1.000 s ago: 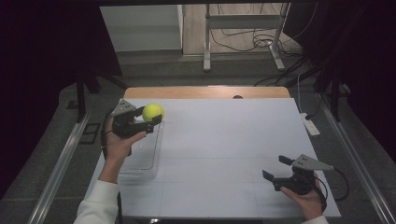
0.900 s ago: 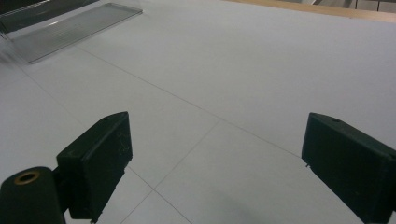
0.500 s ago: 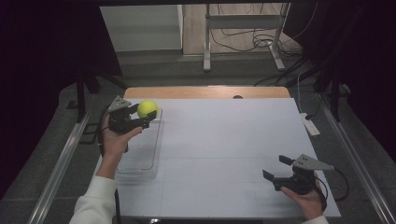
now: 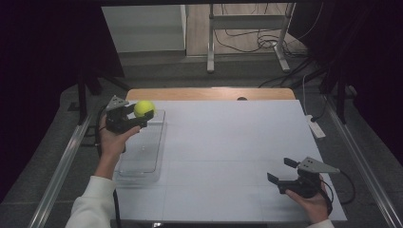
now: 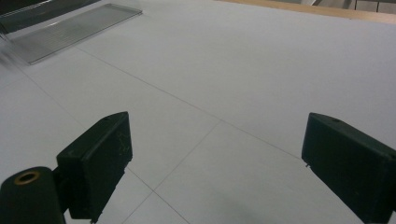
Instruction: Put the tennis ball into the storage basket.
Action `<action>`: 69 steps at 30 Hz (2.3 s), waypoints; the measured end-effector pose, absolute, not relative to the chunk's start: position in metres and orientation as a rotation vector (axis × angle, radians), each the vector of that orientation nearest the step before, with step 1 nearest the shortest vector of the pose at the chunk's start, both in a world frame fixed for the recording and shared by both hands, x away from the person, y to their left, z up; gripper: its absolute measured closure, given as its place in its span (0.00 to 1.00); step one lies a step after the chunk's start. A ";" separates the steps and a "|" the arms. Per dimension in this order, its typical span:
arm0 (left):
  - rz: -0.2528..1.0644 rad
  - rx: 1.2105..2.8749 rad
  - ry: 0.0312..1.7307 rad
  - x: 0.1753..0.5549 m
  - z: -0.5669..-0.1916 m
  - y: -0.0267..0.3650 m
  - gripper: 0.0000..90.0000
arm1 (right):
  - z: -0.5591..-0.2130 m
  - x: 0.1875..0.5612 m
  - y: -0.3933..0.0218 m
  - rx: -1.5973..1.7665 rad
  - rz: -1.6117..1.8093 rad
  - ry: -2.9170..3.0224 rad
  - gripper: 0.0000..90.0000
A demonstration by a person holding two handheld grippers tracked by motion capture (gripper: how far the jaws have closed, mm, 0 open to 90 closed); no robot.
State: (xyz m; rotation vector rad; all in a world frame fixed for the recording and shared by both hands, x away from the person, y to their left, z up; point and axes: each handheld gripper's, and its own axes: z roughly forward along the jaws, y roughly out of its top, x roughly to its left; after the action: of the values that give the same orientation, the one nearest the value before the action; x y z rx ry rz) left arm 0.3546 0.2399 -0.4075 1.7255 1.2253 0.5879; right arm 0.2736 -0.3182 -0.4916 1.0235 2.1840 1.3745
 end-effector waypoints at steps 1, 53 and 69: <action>0.592 1.724 1.230 0.355 -0.407 0.241 0.30 | -0.492 0.274 -0.318 1.024 1.374 2.184 0.10; 0.646 1.765 1.424 0.382 -0.419 0.278 0.30 | -0.493 0.274 -0.317 1.030 1.365 2.188 0.10; 0.636 1.801 1.484 0.392 -0.431 0.285 0.30 | -0.493 0.275 -0.316 1.030 1.364 2.191 0.10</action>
State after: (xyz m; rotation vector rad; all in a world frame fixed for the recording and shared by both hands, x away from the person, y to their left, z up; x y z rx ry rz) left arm 0.3918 0.2850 -0.4309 1.8008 1.4844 0.6361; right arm 0.2747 -0.3164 -0.4934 1.0296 2.1911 1.3641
